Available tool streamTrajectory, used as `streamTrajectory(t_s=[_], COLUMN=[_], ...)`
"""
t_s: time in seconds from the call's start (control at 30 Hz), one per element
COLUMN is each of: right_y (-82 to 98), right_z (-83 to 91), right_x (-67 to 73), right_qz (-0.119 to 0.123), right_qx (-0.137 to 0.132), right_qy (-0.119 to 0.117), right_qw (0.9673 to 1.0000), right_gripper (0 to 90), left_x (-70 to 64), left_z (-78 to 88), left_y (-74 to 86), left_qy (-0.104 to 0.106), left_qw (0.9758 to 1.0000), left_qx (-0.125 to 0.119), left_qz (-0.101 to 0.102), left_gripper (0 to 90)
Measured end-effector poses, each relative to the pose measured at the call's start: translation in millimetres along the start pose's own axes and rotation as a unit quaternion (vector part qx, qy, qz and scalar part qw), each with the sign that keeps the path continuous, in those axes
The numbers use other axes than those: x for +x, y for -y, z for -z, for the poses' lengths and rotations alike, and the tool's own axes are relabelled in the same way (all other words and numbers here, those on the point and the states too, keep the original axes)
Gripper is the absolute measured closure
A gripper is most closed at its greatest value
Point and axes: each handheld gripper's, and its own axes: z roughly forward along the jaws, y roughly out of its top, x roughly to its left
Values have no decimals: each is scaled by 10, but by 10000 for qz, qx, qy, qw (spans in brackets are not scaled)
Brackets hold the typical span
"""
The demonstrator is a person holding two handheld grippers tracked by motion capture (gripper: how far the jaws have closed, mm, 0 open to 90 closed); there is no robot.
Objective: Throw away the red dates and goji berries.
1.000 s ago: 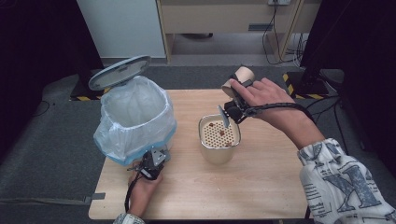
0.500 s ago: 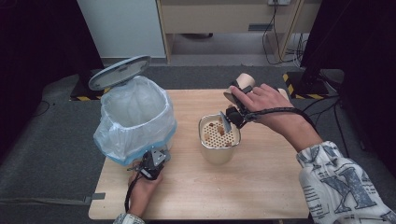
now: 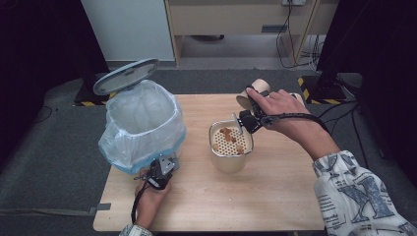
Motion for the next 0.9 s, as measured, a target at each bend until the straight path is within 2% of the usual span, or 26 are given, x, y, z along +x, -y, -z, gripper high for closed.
streamTrajectory(t_s=[0.1, 0.13, 0.2, 0.23, 0.27, 0.33, 0.4, 0.43, 0.47, 0.53, 0.6, 0.77, 0.8, 0.87, 0.9], right_y=[17, 30, 37, 57, 64, 75, 97, 106, 123, 135, 142, 194, 194, 217, 240], right_z=[-21, -25, -28, -24, -26, -27, -33, -35, -35, -37, -41, -69, -69, -76, -80], right_x=[15, 24, 24, 21, 25, 28, 42, 48, 56, 72, 77, 110, 110, 114, 116], right_qz=[-274, -479, -526, -702, -778, -812, -945, -1016, -1207, -1334, -1360, -1637, -1637, -1751, -1898], right_qx=[-77, -114, -151, -180, -199, -191, -225, -244, -311, -342, -355, -370, -370, -380, -426], right_qy=[-57, -107, -105, -179, -178, -200, -225, -231, -292, -307, -315, -392, -392, -410, -459], right_qw=[9996, 9987, 9984, 9972, 9966, 9963, 9950, 9943, 9918, 9900, 9896, 9850, 9850, 9830, 9798], right_gripper=[344, 343, 343, 342, 342, 342, 341, 341, 341, 340, 340, 339, 339, 338, 338], left_x=[-1, -3, -3, -1, -2, -4, -2, -2, -3, -5, -4, -2, -2, -3, -3], left_z=[-1, -2, -2, -2, -2, -2, -2, -2, -1, -2, -2, -2, -2, -2, -2], left_y=[1, 0, -1, 0, -1, -1, 0, 0, 0, 1, 1, 2, 2, 1, 1], left_qy=[-3, -9, -9, -3, -7, -10, -5, -7, -18, -6, -8, 1, 1, -2, -3], left_qw=[10000, 10000, 10000, 10000, 10000, 10000, 10000, 10000, 10000, 10000, 10000, 10000, 10000, 10000, 10000], left_qx=[-12, -10, -8, -10, -7, -11, -14, -13, -11, -12, -11, -15, -15, -13, -13], left_qz=[-3, -6, -6, -1, -4, -5, -6, -9, -10, 2, -2, 4, 4, 0, -1], left_gripper=[897, 897, 897, 897, 897, 897, 897, 897, 897, 897, 897, 897, 897, 897, 897])
